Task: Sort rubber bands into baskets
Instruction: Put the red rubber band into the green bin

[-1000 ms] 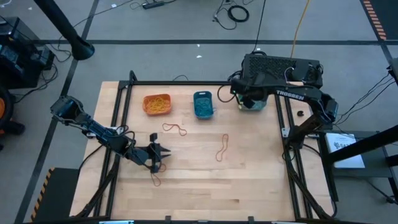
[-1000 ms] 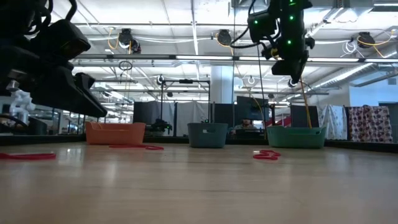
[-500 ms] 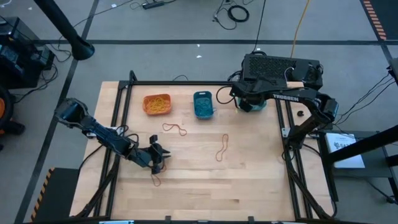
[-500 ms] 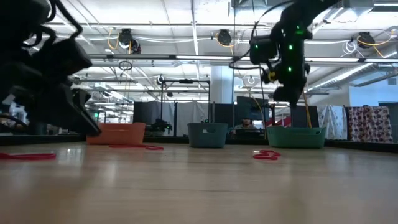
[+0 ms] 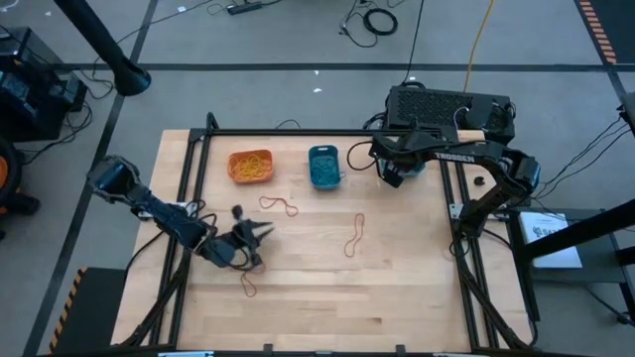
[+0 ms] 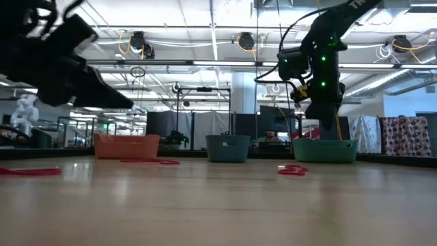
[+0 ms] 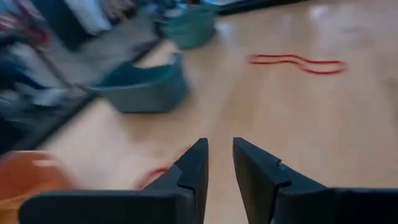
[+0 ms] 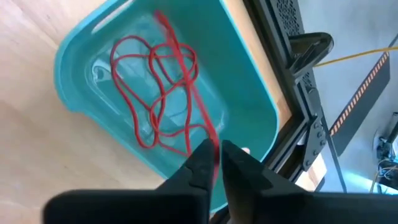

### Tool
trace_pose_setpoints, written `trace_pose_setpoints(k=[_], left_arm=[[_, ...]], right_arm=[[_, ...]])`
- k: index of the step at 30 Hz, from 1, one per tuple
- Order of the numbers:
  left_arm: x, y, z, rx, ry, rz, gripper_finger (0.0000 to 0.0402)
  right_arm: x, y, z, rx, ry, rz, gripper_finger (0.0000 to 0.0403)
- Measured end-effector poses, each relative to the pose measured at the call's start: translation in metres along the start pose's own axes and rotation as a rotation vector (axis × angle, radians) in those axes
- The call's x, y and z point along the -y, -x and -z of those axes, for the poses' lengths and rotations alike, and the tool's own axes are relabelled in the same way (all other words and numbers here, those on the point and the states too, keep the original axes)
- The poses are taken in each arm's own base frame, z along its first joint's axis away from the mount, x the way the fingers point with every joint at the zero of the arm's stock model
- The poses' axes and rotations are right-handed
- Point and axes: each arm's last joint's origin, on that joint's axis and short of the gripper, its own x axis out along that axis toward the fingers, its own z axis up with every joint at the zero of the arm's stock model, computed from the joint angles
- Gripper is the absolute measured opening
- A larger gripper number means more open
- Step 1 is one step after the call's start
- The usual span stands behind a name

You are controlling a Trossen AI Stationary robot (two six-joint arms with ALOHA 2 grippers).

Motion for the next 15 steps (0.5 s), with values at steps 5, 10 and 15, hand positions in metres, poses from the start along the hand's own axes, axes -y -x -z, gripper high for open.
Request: trace_pose_setpoints(k=[5, 10, 15], left_arm=[[-0.005, 0.02, 0.0, 0.023, -0.118, -0.123, 0.0077], [-0.016, 0.039, -0.002, 0.048, -0.159, -0.166, 0.0077], [-0.028, 0.049, -0.007, 0.062, -0.137, -0.179, 0.0077]], right_arm=[[-0.002, 0.001, 0.003, -0.019, 0.015, -0.005, 0.007], [-0.002, 0.013, 0.002, -0.042, 0.023, -0.023, 0.0116], [0.0, 0.04, -0.008, -0.016, -0.049, -0.083, 0.0141]])
